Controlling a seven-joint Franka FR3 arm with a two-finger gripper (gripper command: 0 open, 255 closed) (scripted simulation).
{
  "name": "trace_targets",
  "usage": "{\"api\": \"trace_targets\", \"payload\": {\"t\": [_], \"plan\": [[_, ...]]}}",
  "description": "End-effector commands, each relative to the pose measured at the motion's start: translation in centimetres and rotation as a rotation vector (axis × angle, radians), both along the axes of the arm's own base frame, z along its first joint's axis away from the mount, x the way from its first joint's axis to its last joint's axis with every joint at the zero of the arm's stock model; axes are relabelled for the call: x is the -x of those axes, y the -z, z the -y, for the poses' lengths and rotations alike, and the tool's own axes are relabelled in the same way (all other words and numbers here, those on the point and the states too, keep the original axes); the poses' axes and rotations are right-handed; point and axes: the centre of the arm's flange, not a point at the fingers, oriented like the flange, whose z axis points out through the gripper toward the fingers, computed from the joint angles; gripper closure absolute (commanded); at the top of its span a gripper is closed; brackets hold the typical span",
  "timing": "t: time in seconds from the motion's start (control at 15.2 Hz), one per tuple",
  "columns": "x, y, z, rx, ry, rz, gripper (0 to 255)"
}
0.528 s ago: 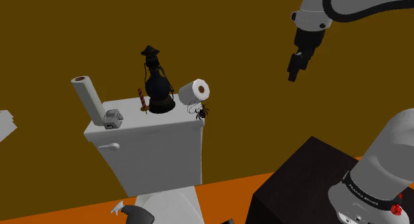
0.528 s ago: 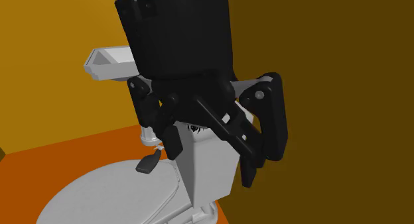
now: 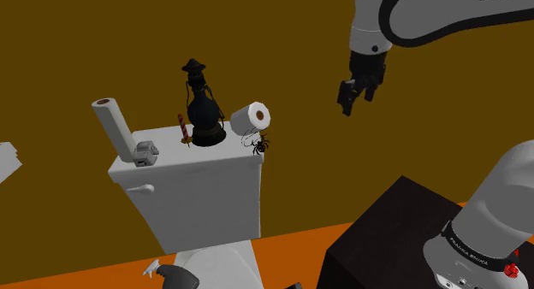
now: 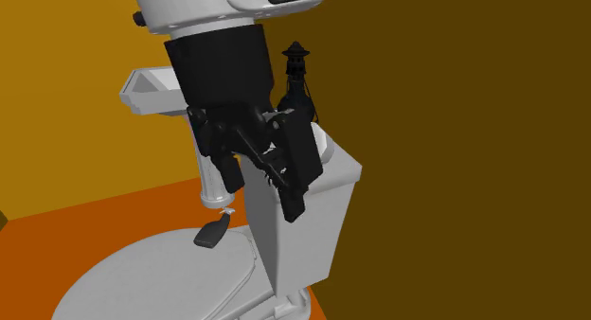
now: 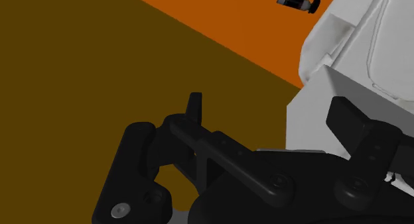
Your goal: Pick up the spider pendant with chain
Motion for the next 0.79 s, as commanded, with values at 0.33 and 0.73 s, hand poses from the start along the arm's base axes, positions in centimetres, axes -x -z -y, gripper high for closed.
{"api": "trace_targets", "payload": {"t": [0.33, 0.73], "plan": [[-5.0, 2.7, -7.7, 0.014, 0.22, 0.028, 0], [-10.8, 5.0, -13.2, 0.028, 0.404, 0.051, 0]]}}
